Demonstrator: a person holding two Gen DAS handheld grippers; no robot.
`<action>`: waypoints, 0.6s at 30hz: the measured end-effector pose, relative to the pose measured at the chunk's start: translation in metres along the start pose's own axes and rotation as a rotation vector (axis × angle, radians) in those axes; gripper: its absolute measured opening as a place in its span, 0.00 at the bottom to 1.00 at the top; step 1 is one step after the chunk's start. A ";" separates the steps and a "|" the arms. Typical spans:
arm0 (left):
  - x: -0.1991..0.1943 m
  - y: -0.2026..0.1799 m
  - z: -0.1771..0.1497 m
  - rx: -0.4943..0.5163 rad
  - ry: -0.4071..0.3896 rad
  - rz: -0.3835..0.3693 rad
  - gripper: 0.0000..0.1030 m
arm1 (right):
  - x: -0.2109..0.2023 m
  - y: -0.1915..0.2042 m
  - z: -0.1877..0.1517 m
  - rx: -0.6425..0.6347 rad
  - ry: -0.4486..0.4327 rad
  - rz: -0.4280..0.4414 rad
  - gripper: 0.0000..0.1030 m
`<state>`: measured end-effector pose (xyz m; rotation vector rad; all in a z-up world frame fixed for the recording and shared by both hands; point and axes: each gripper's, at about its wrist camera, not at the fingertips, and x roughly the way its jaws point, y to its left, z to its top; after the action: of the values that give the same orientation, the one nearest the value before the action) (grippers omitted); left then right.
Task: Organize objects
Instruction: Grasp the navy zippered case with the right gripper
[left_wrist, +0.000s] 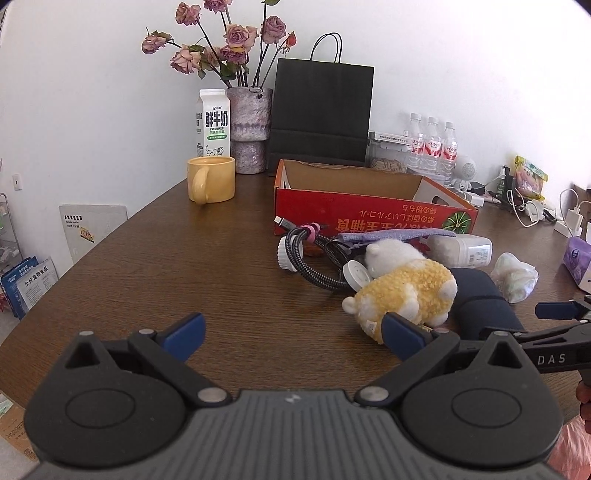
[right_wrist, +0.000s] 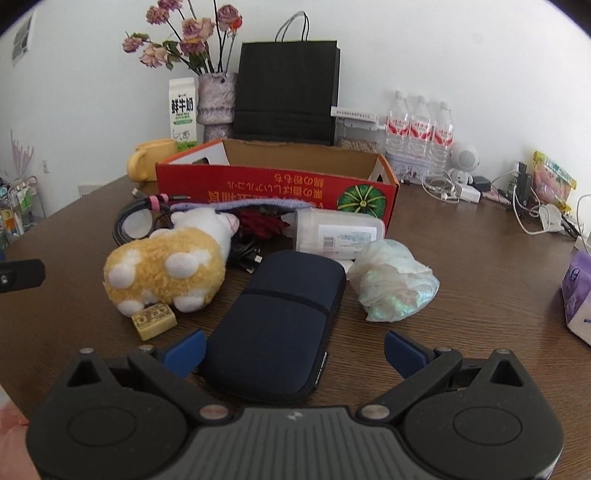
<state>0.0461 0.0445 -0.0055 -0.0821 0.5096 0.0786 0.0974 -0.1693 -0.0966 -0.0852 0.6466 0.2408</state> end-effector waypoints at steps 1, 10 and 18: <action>0.001 0.001 0.000 -0.001 0.003 0.001 1.00 | 0.006 -0.001 0.002 0.025 0.023 0.009 1.00; 0.008 0.003 -0.002 -0.011 0.016 0.012 1.00 | 0.040 0.001 0.015 0.090 0.085 -0.040 1.00; 0.010 0.006 -0.003 -0.020 0.018 0.020 1.00 | 0.046 0.001 0.013 0.056 0.045 -0.049 1.00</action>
<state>0.0530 0.0504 -0.0130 -0.0975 0.5275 0.1024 0.1396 -0.1572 -0.1142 -0.0524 0.6945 0.1742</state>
